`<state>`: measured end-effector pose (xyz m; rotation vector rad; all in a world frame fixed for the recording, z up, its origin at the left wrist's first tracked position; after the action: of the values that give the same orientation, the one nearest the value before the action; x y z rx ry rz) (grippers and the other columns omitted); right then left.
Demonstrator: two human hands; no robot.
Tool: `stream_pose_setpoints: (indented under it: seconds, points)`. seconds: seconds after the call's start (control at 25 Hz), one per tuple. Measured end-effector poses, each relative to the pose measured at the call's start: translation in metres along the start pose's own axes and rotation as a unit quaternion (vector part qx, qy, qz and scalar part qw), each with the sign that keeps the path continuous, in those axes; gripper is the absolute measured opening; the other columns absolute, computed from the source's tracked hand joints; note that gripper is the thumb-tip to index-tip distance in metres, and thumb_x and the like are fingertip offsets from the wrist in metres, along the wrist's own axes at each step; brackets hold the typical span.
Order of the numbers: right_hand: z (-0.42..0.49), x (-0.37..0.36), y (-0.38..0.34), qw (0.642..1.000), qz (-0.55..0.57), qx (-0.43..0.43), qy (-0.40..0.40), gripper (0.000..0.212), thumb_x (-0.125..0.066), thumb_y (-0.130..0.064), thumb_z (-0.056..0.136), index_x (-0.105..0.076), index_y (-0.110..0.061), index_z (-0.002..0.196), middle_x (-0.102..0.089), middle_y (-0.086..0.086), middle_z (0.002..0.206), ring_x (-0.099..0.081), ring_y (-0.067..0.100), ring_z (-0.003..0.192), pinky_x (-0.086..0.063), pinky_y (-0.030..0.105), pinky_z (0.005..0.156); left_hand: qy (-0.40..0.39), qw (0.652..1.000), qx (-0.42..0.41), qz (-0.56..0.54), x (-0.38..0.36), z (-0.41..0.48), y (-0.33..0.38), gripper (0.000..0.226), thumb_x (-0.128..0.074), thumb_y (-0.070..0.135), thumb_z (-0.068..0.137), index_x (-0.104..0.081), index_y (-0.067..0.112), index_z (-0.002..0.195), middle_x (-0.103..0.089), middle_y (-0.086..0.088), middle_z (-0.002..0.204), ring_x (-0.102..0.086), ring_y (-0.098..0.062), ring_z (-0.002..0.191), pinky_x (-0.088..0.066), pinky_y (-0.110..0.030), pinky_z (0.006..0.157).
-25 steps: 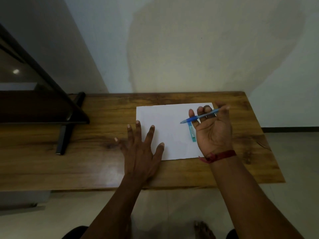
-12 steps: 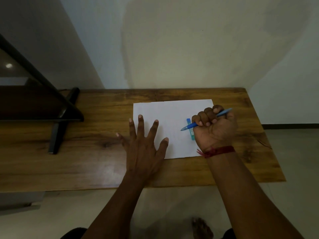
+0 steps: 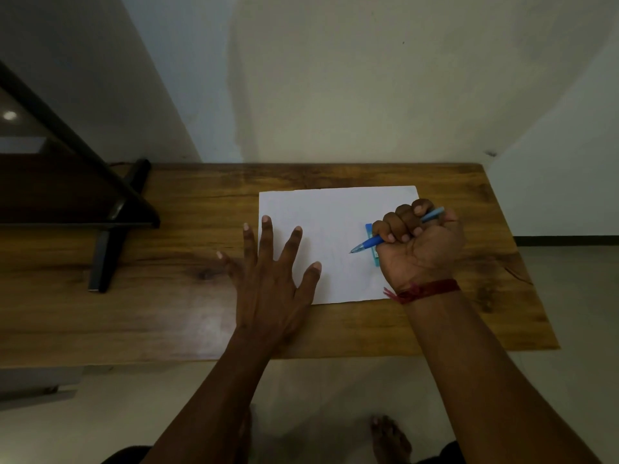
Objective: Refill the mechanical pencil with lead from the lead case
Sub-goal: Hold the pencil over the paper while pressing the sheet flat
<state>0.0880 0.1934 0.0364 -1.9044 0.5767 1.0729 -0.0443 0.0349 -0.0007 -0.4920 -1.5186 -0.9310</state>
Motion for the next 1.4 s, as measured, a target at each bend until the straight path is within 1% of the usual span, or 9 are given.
stream_pose_setpoints:
  seconds: [0.12,0.2,0.4,0.6,0.84,1.08,1.16,1.28,1.4]
  points:
    - [-0.001,-0.0017,0.0004,1.0,-0.001,0.003,-0.009,0.055,-0.021,-0.048,0.093,-0.045,-0.013,0.06,-0.034,-0.003,0.04,-0.027,0.01,0.037,-0.026,0.02,0.047,0.001,1.0,0.004,-0.003,0.001,-0.0018,-0.0028,0.071,-0.008,0.074,0.087,-0.011,0.041,0.15,0.009,-0.003,0.162,0.017,-0.027,0.147,0.019,-0.063,0.109]
    - [-0.0014,-0.0013,0.0,1.0,-0.009,0.003,-0.01,0.053,-0.024,-0.049,0.093,-0.045,-0.013,0.061,-0.034,-0.004,0.04,-0.027,0.01,0.037,-0.025,0.021,0.047,0.002,1.0,0.003,-0.005,0.0006,-0.0021,-0.003,0.07,-0.01,0.074,0.087,-0.012,0.041,0.15,0.008,-0.003,0.163,0.016,-0.027,0.147,0.019,-0.063,0.109]
    - [-0.0002,0.0003,0.0051,1.0,-0.014,-0.014,-0.008,0.051,-0.027,-0.042,0.093,-0.048,-0.014,0.057,-0.034,-0.005,0.039,-0.028,0.009,0.036,-0.025,0.021,0.047,0.005,1.0,0.005,0.002,-0.0027,-0.0009,-0.0046,0.069,-0.01,0.074,0.088,-0.01,0.042,0.15,0.007,-0.002,0.163,0.016,-0.028,0.147,0.018,-0.064,0.109]
    - [0.0012,0.0005,0.0065,1.0,-0.012,-0.019,-0.009,0.045,-0.027,-0.038,0.093,-0.046,-0.014,0.06,-0.034,-0.005,0.039,-0.027,0.009,0.035,-0.026,0.021,0.046,0.006,1.0,0.003,-0.005,-0.0045,0.0002,-0.0033,0.07,-0.01,0.074,0.087,-0.01,0.042,0.15,0.008,-0.002,0.163,0.017,-0.027,0.147,0.022,-0.061,0.108]
    - [0.0018,0.0029,0.0068,0.999,-0.024,-0.024,0.015,0.036,-0.027,-0.029,0.09,-0.042,-0.017,0.059,-0.03,-0.006,0.039,-0.023,0.009,0.035,-0.023,0.019,0.043,-0.002,1.0,0.004,-0.008,-0.0052,0.0,-0.0013,0.072,-0.007,0.074,0.086,-0.01,0.041,0.15,0.012,-0.001,0.162,0.019,-0.027,0.147,0.018,-0.064,0.109]
    - [-0.0005,0.0051,0.0081,0.999,-0.001,-0.031,-0.009,0.049,-0.017,-0.036,0.094,-0.045,-0.014,0.061,-0.033,-0.004,0.041,-0.026,0.009,0.038,-0.023,0.021,0.048,-0.011,1.0,0.005,-0.013,-0.0059,-0.0004,0.0,0.072,-0.007,0.074,0.086,-0.01,0.042,0.15,0.011,0.0,0.162,0.02,-0.026,0.146,0.017,-0.064,0.109]
    - [-0.0003,0.003,0.0068,0.999,-0.012,-0.03,-0.011,0.044,-0.02,-0.035,0.092,-0.044,-0.014,0.061,-0.033,-0.005,0.041,-0.026,0.009,0.037,-0.023,0.02,0.047,-0.011,1.0,0.005,-0.016,-0.0064,-0.0001,-0.0001,0.072,-0.007,0.074,0.086,-0.011,0.042,0.15,0.011,0.0,0.162,0.02,-0.026,0.146,0.018,-0.064,0.109]
    - [-0.001,0.0,0.0073,0.999,-0.024,-0.031,-0.01,0.031,-0.028,-0.027,0.084,-0.044,-0.015,0.061,-0.032,-0.005,0.04,-0.025,0.009,0.036,-0.025,0.02,0.044,-0.01,1.0,0.004,-0.012,-0.0078,0.0006,-0.0007,0.072,-0.006,0.075,0.085,-0.01,0.042,0.15,0.013,0.001,0.162,0.021,-0.025,0.146,0.019,-0.063,0.109]
    - [-0.0022,0.0023,0.0096,0.999,-0.017,-0.034,-0.003,0.037,-0.021,-0.025,0.09,-0.045,-0.014,0.063,-0.032,-0.005,0.04,-0.026,0.009,0.036,-0.026,0.019,0.043,-0.006,1.0,0.006,-0.006,-0.009,0.0015,-0.0016,0.072,-0.006,0.075,0.086,-0.01,0.043,0.15,0.013,0.001,0.162,0.021,-0.025,0.146,0.02,-0.062,0.109]
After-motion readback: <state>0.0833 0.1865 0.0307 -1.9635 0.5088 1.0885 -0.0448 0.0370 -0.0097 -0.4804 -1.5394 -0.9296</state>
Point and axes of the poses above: each hand's wrist, its own z-axis towards the middle knuckle, its own x-axis out of the back of the hand, y = z × x, the point moved 7 cm from there along z, towards the middle knuckle
